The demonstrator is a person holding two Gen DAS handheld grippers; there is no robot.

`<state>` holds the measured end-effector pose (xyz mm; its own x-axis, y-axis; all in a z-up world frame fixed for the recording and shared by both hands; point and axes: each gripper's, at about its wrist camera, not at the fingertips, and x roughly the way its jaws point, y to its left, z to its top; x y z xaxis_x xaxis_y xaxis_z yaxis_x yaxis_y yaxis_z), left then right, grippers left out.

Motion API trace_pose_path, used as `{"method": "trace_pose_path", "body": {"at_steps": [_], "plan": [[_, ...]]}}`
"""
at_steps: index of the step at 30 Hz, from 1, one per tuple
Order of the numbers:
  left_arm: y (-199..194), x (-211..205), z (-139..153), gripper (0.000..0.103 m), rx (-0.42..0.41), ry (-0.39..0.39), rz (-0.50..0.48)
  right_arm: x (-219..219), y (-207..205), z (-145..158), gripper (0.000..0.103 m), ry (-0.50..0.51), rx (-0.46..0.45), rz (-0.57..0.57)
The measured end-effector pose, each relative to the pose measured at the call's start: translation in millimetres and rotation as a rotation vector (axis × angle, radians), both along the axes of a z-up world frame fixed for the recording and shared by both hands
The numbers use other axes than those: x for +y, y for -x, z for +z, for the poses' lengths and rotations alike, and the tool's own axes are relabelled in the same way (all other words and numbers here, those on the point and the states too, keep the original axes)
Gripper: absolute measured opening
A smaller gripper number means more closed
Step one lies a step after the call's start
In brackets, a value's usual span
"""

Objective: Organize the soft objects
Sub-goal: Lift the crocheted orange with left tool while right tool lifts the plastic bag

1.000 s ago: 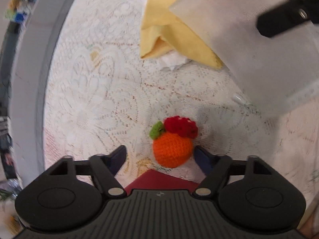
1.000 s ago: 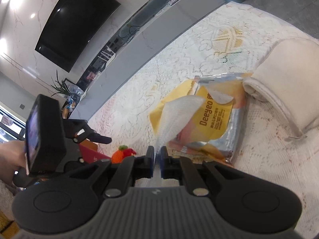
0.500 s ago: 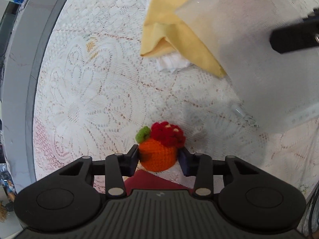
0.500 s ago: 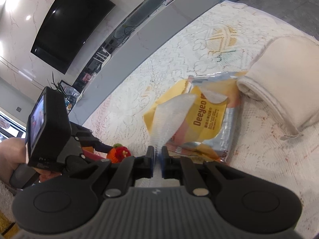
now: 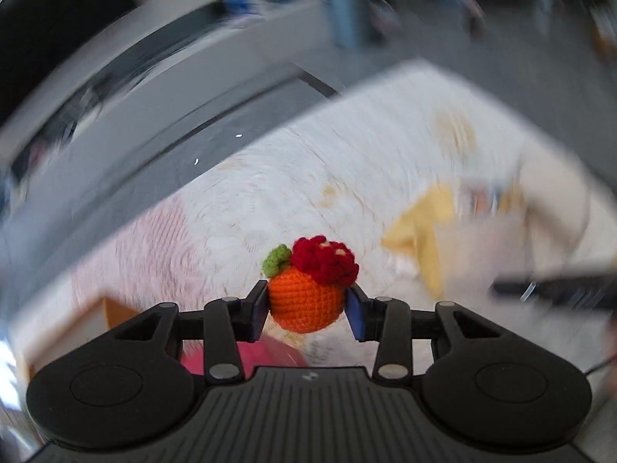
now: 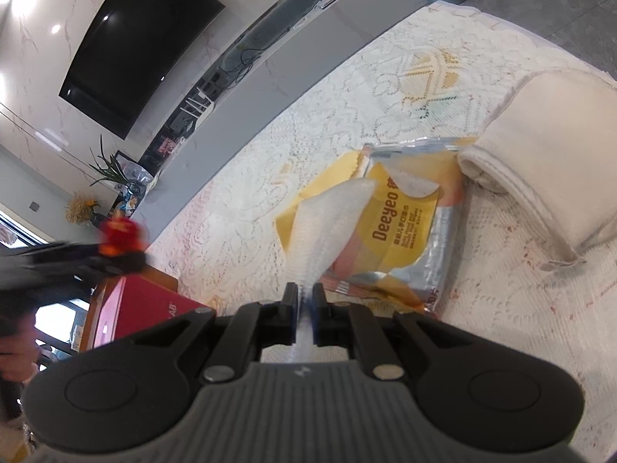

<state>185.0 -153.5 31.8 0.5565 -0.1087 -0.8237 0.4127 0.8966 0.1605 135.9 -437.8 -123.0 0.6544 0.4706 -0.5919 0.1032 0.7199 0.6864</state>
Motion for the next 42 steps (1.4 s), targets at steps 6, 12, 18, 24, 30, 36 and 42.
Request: {"method": "trace_pose_path", "body": {"at_steps": [6, 12, 18, 24, 30, 36, 42], "plan": [[40.7, 51.5, 58.8, 0.047, -0.181, 0.209, 0.114, 0.0, 2.6, 0.7, 0.005, -0.022, -0.011, 0.010], [68.5, 91.9, 75.7, 0.047, -0.249, 0.225, 0.155, -2.9, 17.5, 19.9, 0.004, -0.019, -0.078, 0.000], [88.0, 126.2, 83.2, 0.047, -0.271, 0.281, 0.212, 0.5, 31.0, 52.4, 0.004, -0.024, -0.174, 0.023], [103.7, 163.1, 92.0, 0.047, -0.328, 0.250, 0.251, 19.5, 39.2, 87.3, 0.004, -0.031, -0.230, 0.083], [105.9, 219.2, 96.1, 0.047, -0.301, 0.393, 0.379, 47.4, 47.1, 143.4, 0.004, 0.003, -0.327, 0.153], [104.4, 267.4, 95.6, 0.047, -0.337, 0.551, 0.495, 89.3, 48.2, 199.2, 0.004, 0.054, -0.406, 0.218], [100.0, 296.8, 81.4, 0.047, -0.335, 0.639, 0.530, 131.8, 51.0, 232.0, 0.004, 0.126, -0.452, 0.281]]}}
